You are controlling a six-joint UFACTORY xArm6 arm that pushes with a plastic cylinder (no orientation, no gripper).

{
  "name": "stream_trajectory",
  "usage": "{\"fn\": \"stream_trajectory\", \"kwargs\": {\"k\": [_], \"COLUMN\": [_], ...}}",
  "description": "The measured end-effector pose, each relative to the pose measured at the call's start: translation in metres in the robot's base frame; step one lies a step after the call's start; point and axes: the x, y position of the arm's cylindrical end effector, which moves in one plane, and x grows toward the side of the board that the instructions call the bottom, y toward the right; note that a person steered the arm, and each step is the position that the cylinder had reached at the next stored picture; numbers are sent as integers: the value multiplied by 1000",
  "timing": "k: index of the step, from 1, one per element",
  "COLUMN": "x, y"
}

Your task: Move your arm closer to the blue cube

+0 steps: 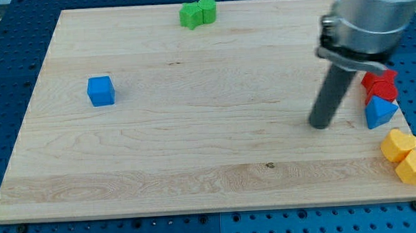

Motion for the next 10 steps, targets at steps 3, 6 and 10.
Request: {"fn": "stream_trajectory", "kwargs": {"k": [3, 6, 10], "x": [-81, -118, -116], "y": [-183, -344, -298]}}
